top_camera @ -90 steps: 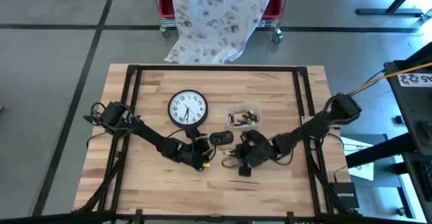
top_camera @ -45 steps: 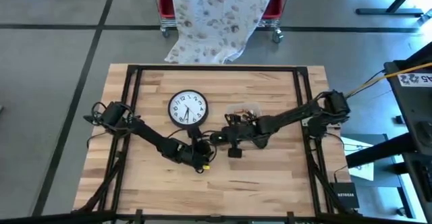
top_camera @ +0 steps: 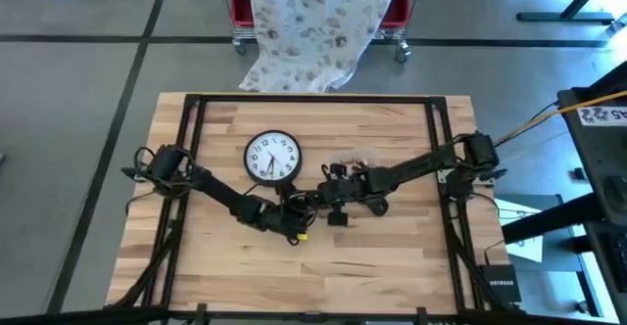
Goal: Insert battery
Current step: Insert the silver battery into the left computer mouse
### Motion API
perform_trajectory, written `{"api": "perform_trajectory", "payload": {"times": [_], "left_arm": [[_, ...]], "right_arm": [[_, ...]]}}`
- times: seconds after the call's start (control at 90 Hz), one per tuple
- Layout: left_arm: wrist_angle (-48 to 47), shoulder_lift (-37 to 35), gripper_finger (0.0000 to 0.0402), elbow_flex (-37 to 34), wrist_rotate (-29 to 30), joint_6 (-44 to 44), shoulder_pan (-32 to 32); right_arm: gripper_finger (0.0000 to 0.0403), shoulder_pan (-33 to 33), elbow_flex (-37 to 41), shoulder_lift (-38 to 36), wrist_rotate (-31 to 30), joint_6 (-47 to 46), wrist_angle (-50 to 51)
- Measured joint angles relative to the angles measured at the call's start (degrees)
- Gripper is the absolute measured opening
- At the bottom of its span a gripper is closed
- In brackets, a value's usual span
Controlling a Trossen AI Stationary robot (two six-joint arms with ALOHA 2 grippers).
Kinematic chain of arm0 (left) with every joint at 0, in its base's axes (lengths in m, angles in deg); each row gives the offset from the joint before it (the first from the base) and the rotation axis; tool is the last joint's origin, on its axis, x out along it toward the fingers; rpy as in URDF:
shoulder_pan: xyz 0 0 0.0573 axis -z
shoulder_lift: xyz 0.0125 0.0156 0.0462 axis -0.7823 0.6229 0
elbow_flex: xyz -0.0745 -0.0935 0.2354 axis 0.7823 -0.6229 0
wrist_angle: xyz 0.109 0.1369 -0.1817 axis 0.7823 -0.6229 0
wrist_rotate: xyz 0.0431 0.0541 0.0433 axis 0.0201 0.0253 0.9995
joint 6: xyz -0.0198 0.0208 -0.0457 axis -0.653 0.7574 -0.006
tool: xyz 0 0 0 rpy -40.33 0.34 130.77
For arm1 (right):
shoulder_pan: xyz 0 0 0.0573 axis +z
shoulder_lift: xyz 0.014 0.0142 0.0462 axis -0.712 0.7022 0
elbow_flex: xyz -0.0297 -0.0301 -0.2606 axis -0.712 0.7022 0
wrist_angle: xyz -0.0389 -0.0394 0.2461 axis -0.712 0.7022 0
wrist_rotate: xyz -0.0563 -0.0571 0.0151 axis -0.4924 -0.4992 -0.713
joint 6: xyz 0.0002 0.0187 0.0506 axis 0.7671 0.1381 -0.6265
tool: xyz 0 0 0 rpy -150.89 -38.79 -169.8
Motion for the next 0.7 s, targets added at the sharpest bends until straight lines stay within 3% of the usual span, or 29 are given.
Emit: {"api": "perform_trajectory", "payload": {"times": [0.7], "left_arm": [[1.7,0.0,0.0354,0.0,-5.0,0.2,0.4]], "right_arm": [[0.0,0.6,0.0,3.0,2.1,-1.8,-3.1]]}}
